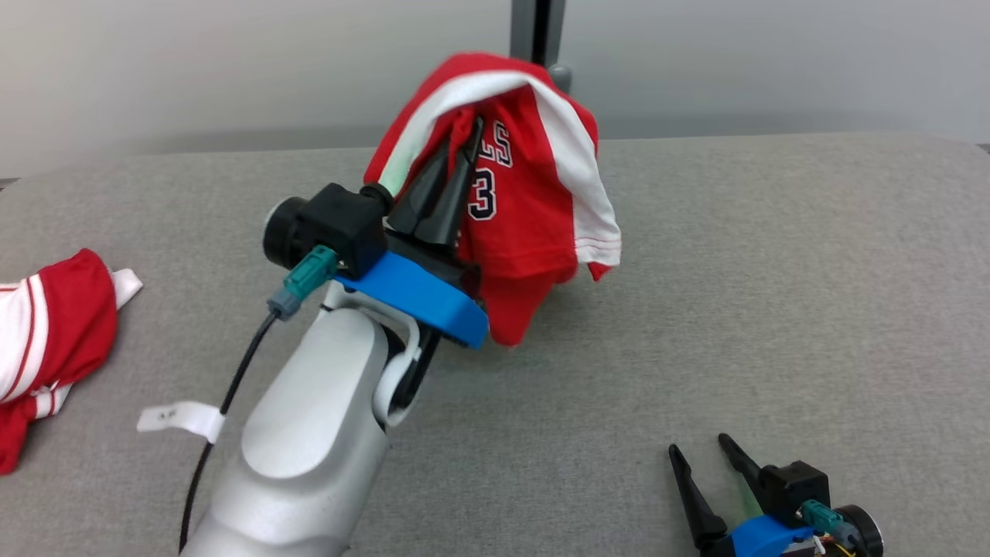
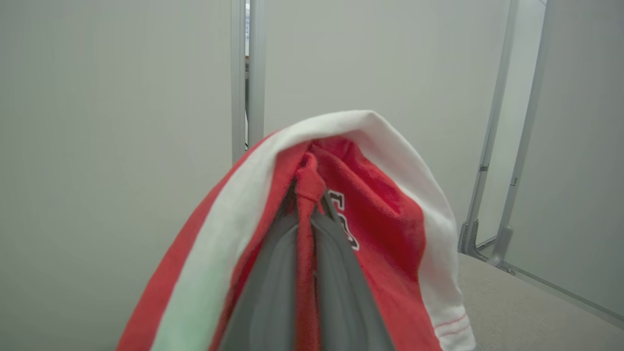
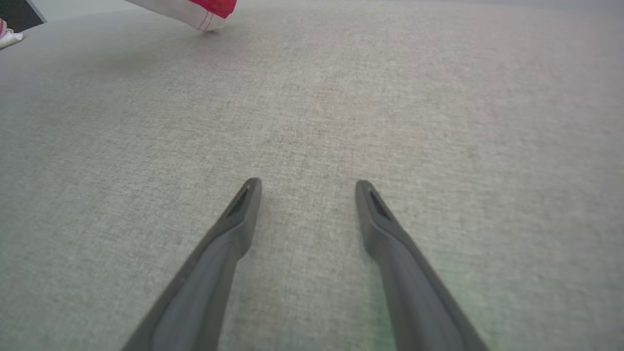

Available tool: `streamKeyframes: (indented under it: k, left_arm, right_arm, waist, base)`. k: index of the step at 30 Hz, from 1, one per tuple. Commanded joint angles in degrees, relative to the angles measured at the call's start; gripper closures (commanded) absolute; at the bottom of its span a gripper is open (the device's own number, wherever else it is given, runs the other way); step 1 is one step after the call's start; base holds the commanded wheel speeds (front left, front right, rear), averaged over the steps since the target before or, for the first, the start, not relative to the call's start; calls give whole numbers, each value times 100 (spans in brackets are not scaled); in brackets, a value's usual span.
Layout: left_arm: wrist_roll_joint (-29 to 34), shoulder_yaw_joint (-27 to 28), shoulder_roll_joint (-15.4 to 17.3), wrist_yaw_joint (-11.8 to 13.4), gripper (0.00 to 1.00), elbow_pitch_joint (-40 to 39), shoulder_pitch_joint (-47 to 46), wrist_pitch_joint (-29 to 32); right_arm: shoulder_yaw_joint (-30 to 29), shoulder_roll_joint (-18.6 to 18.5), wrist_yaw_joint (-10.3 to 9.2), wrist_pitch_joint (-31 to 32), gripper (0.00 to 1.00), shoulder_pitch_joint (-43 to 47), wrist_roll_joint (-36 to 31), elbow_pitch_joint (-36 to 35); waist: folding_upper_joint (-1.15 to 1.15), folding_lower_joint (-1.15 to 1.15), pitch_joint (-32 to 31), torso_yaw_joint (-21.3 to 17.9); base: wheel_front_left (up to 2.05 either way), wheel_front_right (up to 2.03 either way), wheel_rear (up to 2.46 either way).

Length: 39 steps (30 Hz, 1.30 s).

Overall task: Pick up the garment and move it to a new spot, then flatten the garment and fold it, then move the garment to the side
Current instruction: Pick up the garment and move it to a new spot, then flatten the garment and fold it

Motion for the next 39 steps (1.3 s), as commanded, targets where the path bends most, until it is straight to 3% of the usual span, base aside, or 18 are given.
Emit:
streamKeyframes:
  k: [1,5,7,11,17,23,28,39]
  left_arm:
    - [-33,-5,12,-2,100,-43,104,-17]
    - [-84,-151,-56,-3,100,-156,542,-16]
    - [-177,-244,-61,12,0,-77,814,-16]
    - [-30,-338,-61,53,0,291,1390,-17]
    - [296,229,74,117,0,726,2299,-17]
    - [611,1111,229,241,0,407,3037,-16]
    - [984,1771,161,313,0,-153,3566,-16]
    - [1401,2170,-49,139,0,-396,4068,-16]
  right_arm:
    - [-7,8,-2,-2,0,102,-21,-25]
    - [-46,12,-2,-2,0,170,6,-49]
    - [-58,14,-2,-2,0,188,6,-44]
    - [-129,15,-2,-2,0,180,65,-97]
    - [-227,11,-2,-1,0,247,77,-258]
    - [-417,8,-2,-2,0,390,141,-563]
    - [-592,8,-2,-2,0,562,111,-806]
    - [-486,10,-2,-1,0,772,174,-749]
  waist:
    - [0,0,-210,-249]
    - [0,0,-233,-429]
    - [0,0,-246,-447]
    - [0,0,-292,-367]
    - [0,0,-462,-108]
    - [0,0,-716,101]
    - [0,0,-870,183]
    - [0,0,-935,254]
  base:
    - [0,0,0]
    - [0,0,0]
    - [0,0,0]
    - [0,0,0]
    - [0,0,0]
    - [0,0,0]
    - [0,0,0]
    - [0,0,0]
